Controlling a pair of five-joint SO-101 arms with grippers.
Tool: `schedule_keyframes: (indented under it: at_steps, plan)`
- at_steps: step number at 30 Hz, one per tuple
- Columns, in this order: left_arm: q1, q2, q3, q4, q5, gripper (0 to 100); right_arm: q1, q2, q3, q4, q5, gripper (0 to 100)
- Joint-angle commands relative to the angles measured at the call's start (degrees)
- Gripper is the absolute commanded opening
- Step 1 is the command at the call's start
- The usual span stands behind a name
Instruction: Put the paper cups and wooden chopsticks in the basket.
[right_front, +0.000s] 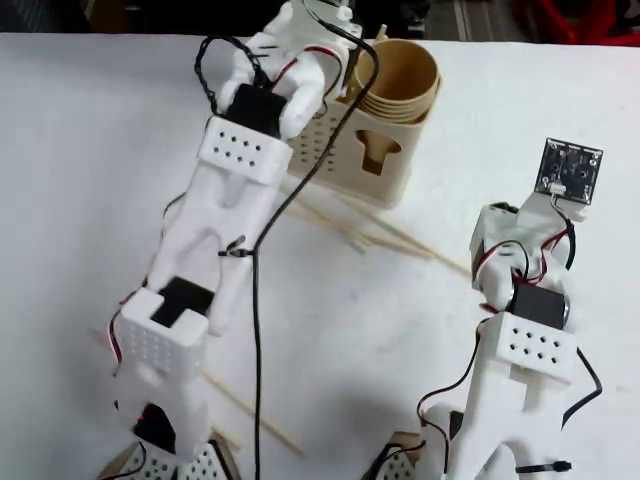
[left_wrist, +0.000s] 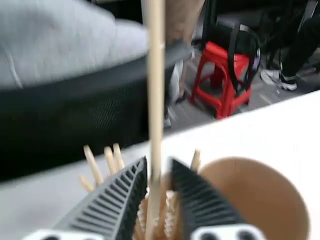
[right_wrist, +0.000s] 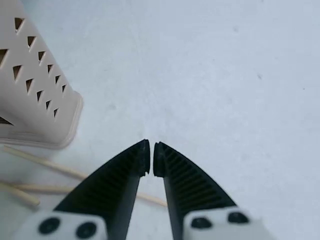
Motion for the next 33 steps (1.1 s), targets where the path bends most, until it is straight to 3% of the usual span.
schedule_keyframes:
  at_steps: [1,7,14,19,24,28,33]
  plan:
    - [-1.01,-1.36,-2.73,5.63,8.62,24,-0.57,-1.36,-2.81,-0.92,0.26,2.7]
    - [-1.45,-1.71,-8.0,12.48,8.62,22,-0.57,-1.36,-2.81,-0.92,0.26,2.7]
    - [-1.54,-1.71,-21.27,27.43,8.44,21,-0.57,-1.36,-2.81,-0.92,0.35,2.7]
    - [-1.54,-1.63,-32.97,40.7,2.02,20,-0.57,-1.36,-2.81,-0.92,0.44,2.7]
    - [-3.12,-1.27,-46.95,52.57,-6.33,5,-0.57,-1.36,-2.81,-0.92,0.44,2.7]
    - [-6.99,-1.71,-48.53,54.42,-11.87,3,-0.57,-1.36,-2.9,-1.01,0.53,2.7]
    - [-14.73,-1.8,-48.44,54.59,-11.96,2,-1.98,-1.36,-3.34,-0.66,2.81,2.7]
